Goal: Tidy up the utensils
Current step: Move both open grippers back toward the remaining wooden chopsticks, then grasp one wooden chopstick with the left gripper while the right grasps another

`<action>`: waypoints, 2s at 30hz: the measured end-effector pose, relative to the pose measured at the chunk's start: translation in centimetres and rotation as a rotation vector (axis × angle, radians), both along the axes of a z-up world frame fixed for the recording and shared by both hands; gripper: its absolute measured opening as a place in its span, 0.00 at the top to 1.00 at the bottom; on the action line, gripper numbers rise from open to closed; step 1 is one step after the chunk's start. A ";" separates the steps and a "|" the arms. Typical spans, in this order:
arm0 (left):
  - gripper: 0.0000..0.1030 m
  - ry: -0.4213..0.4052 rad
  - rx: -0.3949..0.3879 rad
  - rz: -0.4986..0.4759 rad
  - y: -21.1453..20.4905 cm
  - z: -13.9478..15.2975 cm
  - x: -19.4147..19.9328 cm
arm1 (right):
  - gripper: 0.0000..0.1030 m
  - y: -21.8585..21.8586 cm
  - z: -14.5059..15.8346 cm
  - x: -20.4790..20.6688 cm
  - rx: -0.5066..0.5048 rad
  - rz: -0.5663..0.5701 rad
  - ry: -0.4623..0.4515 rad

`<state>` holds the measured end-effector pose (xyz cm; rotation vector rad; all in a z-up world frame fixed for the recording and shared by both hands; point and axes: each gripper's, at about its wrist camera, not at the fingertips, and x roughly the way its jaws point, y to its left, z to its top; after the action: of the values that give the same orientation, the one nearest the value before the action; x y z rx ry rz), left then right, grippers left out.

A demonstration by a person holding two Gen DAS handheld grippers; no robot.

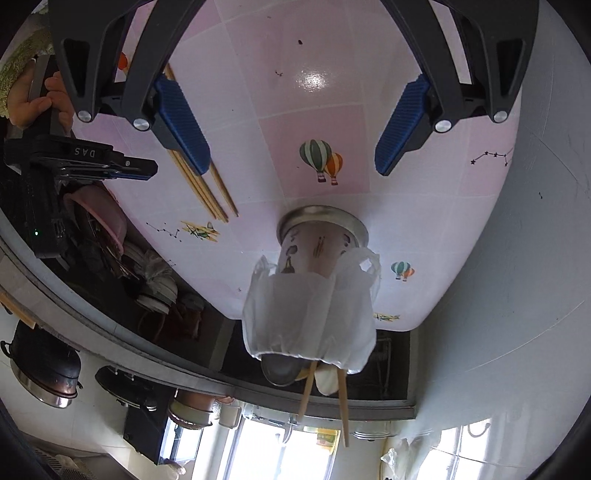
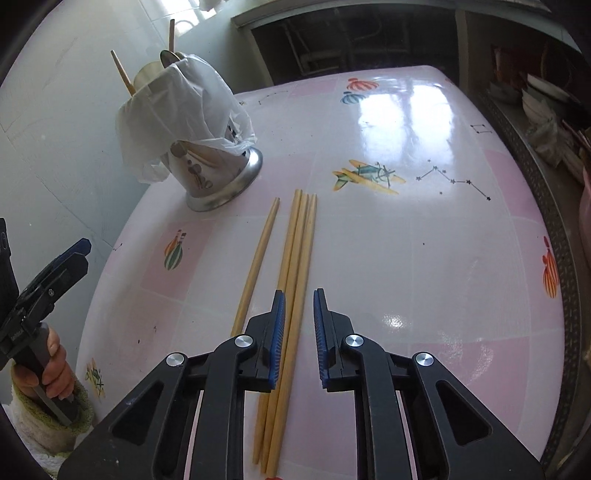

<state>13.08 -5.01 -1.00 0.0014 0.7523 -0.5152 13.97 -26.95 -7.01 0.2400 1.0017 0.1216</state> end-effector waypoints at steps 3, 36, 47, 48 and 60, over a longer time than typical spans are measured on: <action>0.14 0.025 0.016 -0.029 -1.5 -1.0 0.0 | 0.86 -0.1 -0.7 -0.2 0.007 0.011 0.007; 0.71 0.122 0.152 -0.215 -12.0 -6.5 0.9 | 0.96 -1.8 -2.3 -0.7 -0.024 -0.052 0.014; 0.95 0.080 0.248 -0.165 -12.4 -6.6 0.5 | 0.96 -2.2 -2.2 -0.8 -0.003 -0.058 0.015; 0.95 0.090 0.247 -0.158 -12.1 -6.5 0.5 | 0.96 -2.2 -2.2 -0.8 -0.001 -0.057 0.018; 0.95 0.273 0.208 -0.040 -5.9 -6.1 -0.6 | 0.96 -2.2 -2.2 -2.0 0.084 -0.042 0.087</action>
<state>12.49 -10.90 -7.12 0.1428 1.0723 -0.4782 11.98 -29.16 -9.19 0.3452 1.0782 0.1159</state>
